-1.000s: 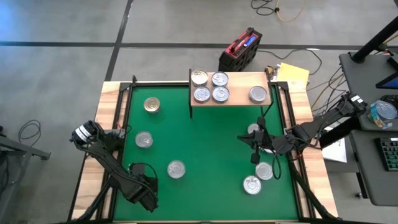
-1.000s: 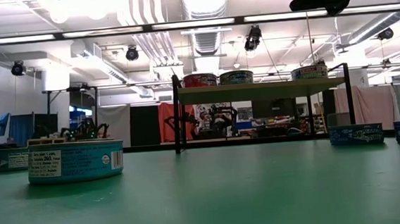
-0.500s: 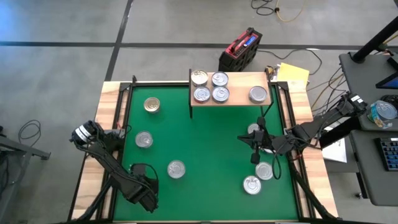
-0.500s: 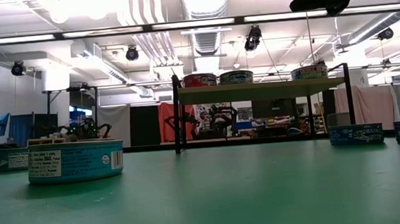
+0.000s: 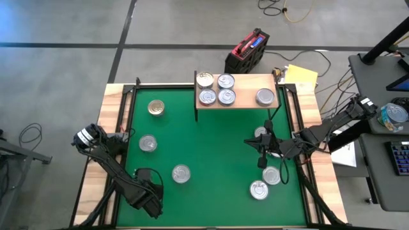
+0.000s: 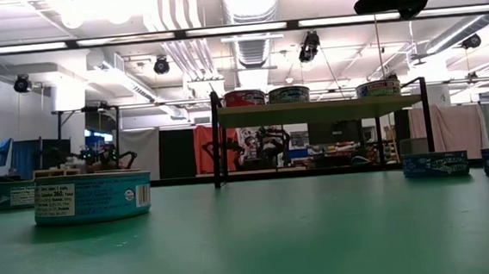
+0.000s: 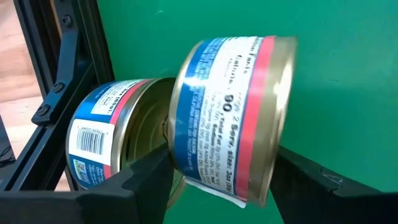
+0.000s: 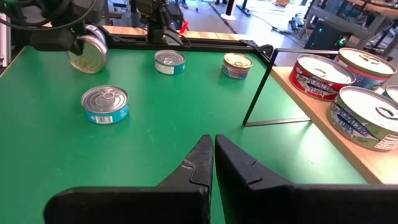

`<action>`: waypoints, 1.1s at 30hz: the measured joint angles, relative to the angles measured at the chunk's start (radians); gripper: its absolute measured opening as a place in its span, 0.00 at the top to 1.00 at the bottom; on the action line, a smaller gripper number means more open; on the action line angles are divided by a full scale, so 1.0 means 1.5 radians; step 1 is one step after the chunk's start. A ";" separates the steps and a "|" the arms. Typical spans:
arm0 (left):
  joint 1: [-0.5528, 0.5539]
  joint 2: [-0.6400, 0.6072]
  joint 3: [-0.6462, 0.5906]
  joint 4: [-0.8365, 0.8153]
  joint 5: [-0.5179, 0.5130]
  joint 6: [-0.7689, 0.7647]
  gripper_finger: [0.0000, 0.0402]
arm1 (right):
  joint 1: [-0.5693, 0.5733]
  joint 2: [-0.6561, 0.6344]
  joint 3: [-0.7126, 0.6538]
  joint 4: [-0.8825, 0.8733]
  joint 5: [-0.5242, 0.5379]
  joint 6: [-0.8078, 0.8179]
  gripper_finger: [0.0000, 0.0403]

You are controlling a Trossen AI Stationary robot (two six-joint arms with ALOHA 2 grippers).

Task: Stack canned seafood by type on shelf
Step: Stack the blue/pink tuna can on top of the other blue/pink tuna can on the shelf

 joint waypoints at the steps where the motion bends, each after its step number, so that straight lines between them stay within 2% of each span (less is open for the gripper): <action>1: 0.000 0.000 0.000 0.000 0.000 0.004 0.48 | 0.000 0.000 0.000 0.000 0.000 0.000 0.98; 5: 0.000 -0.002 0.000 0.001 0.000 0.012 0.58 | 0.000 0.000 0.000 0.000 0.000 0.000 0.98; 17: 0.000 0.000 0.018 -0.025 -0.008 0.051 0.58 | 0.000 0.000 0.000 0.000 0.000 0.000 0.98; 27: -0.002 -0.001 0.123 -0.146 -0.157 0.067 0.58 | 0.000 0.000 0.000 0.000 0.000 0.000 0.98; 30: -0.003 -0.002 0.161 -0.175 -0.256 0.089 0.58 | 0.000 0.000 0.000 0.000 0.000 0.000 0.98; 33: -0.003 -0.004 0.195 -0.176 -0.396 0.130 0.58 | 0.000 0.000 0.000 0.000 0.000 0.000 0.98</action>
